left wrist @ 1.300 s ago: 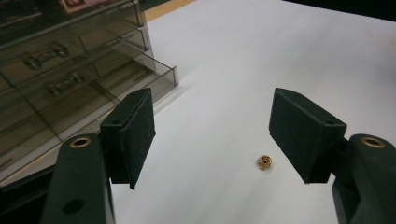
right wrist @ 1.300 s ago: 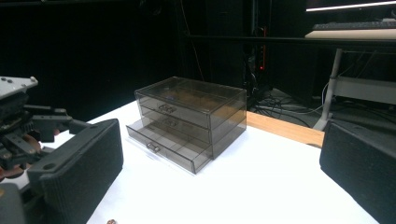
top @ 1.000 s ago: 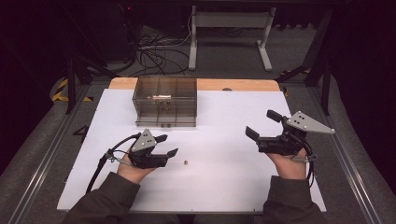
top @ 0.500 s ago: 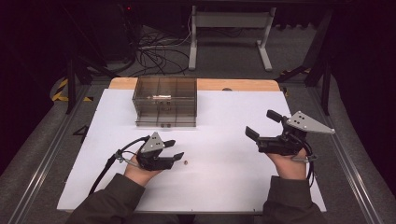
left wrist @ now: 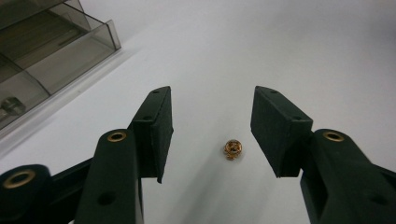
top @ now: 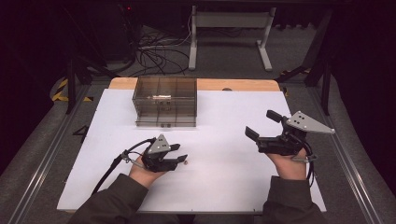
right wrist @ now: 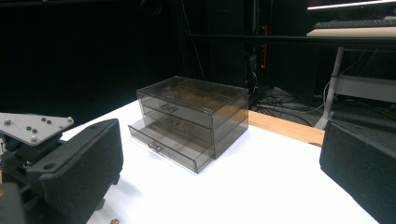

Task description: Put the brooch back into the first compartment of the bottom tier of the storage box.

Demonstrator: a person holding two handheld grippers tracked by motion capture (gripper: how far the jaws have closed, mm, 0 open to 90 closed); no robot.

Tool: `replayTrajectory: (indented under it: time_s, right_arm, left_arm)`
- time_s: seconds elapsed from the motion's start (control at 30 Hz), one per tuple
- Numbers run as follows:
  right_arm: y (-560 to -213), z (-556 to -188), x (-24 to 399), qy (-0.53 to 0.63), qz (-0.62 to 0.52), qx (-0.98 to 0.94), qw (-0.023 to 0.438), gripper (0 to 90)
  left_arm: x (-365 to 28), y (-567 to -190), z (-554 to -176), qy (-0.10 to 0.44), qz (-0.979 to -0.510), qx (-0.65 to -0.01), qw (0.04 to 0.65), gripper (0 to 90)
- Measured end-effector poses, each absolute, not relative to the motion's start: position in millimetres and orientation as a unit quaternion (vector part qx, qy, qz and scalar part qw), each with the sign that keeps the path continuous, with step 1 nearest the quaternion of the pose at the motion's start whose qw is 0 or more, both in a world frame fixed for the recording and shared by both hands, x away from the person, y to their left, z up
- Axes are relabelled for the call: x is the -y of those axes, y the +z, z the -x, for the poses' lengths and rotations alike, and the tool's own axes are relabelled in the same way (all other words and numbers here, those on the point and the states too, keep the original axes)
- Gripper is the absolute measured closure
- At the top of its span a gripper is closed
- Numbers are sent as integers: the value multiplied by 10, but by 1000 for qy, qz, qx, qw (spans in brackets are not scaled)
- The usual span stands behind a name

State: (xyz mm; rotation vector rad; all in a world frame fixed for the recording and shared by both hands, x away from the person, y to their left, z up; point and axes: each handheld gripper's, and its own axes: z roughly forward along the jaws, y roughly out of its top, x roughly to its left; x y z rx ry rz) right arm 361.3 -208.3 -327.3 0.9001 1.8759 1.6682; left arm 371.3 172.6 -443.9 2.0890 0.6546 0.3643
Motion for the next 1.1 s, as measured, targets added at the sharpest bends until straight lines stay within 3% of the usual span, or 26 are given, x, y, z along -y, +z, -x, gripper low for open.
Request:
replayTrajectory:
  time_s: [0.87,1.1]
  right_arm:
    - [-3263,-3605,2096,609,-330,-683,233,2]
    - [-3263,-3606,2101,610,-330,-682,233,2]
  left_arm:
    - [-1537,-4607,-3747,127,-873,-267,388,629]
    - [-1506,-4637,-3752,123,-880,-259,378,706]
